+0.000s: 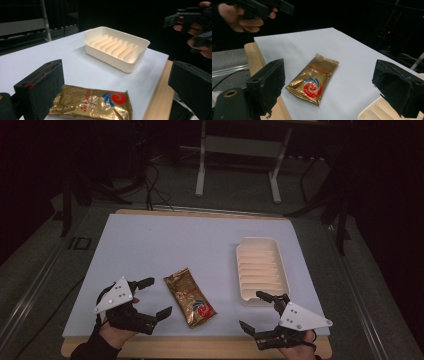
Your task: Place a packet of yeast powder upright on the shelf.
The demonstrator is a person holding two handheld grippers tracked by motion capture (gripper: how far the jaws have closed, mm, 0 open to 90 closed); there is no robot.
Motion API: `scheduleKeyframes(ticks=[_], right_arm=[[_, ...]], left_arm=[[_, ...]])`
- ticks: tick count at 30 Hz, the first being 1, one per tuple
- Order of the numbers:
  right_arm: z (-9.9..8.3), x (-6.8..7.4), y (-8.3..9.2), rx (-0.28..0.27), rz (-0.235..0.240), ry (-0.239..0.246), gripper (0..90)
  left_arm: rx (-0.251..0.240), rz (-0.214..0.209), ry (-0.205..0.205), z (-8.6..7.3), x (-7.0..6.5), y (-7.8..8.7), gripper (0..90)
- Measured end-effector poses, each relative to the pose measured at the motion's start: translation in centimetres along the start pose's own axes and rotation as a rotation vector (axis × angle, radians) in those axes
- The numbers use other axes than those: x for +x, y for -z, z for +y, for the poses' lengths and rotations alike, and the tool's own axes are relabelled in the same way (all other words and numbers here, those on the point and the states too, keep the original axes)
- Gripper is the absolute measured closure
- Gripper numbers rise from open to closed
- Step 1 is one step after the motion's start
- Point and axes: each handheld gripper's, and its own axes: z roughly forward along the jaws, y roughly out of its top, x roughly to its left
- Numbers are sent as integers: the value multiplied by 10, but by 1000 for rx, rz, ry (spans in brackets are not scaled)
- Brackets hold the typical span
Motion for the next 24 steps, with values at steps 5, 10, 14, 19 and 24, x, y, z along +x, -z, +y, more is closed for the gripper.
scheduleKeyframes(ticks=[5,10,14,19,24], right_arm=[[0,0,1,-11,-5,4,122],[0,-1,0,-10,-14,4,121],[-1,-2,-1,-11,-11,-3,118],[-2,-1,-2,-12,-13,-1,117],[-3,-1,-3,-13,-13,2,116]], left_arm=[[13,29,-1,2,9,-10,7],[24,57,2,4,19,-19,7],[45,64,15,4,30,-26,7],[72,83,33,1,44,-39,7],[105,100,57,-6,57,-51,8]])
